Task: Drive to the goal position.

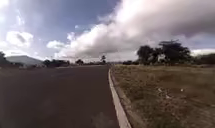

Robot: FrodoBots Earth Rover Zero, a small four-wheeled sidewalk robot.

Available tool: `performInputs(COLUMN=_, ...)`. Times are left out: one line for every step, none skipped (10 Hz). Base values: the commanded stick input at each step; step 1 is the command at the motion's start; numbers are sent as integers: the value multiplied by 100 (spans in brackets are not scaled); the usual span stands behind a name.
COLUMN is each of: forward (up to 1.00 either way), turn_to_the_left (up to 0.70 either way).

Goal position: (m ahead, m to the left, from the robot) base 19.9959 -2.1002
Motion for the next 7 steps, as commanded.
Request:
performInputs(forward=87, turn_to_the_left=0)
performInputs(forward=87, turn_to_the_left=0)
performInputs(forward=88, turn_to_the_left=0)
performInputs(forward=87, turn_to_the_left=0)
performInputs(forward=90, turn_to_the_left=0)
performInputs(forward=89, turn_to_the_left=0)
performInputs(forward=88, turn_to_the_left=0)
